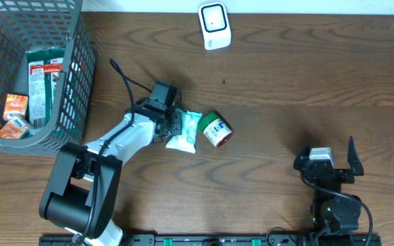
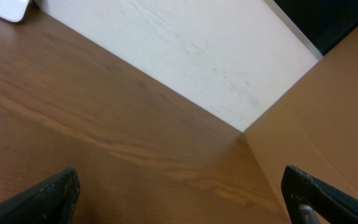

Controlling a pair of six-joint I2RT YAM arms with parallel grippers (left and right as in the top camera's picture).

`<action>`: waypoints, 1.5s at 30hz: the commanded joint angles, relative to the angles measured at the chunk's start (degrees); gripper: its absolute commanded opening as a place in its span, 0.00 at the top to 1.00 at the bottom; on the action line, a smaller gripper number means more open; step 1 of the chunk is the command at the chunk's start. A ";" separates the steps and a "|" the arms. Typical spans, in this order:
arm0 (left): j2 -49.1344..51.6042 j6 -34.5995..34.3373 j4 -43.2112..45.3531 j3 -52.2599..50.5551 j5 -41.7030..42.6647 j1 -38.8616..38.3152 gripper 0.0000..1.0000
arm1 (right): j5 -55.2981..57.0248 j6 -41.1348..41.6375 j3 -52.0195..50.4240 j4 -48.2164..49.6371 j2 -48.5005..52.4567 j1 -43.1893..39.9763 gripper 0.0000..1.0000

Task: Scan the item barcode
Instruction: 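Lower the pouch onto the table and push it against the jar, then release the pouch and move the left gripper back into the basket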

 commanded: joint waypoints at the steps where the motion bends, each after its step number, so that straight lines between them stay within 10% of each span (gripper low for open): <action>1: 0.28 0.52 -1.46 -0.22 0.13 -0.37 0.78 | 0.55 -0.39 -0.02 -0.22 -0.17 0.39 0.01; 15: -7.43 8.13 -43.17 37.53 -6.51 2.38 0.51 | 0.55 -0.39 -0.02 -0.22 -0.20 0.39 0.01; 27: -5.81 8.96 -55.74 81.07 -7.93 18.71 0.41 | 0.55 -0.39 -0.02 -0.22 -0.20 0.39 0.01; 45: 12.17 6.45 -52.15 83.14 6.91 45.07 0.36 | 0.55 -0.39 -0.02 -0.22 -0.20 0.39 0.01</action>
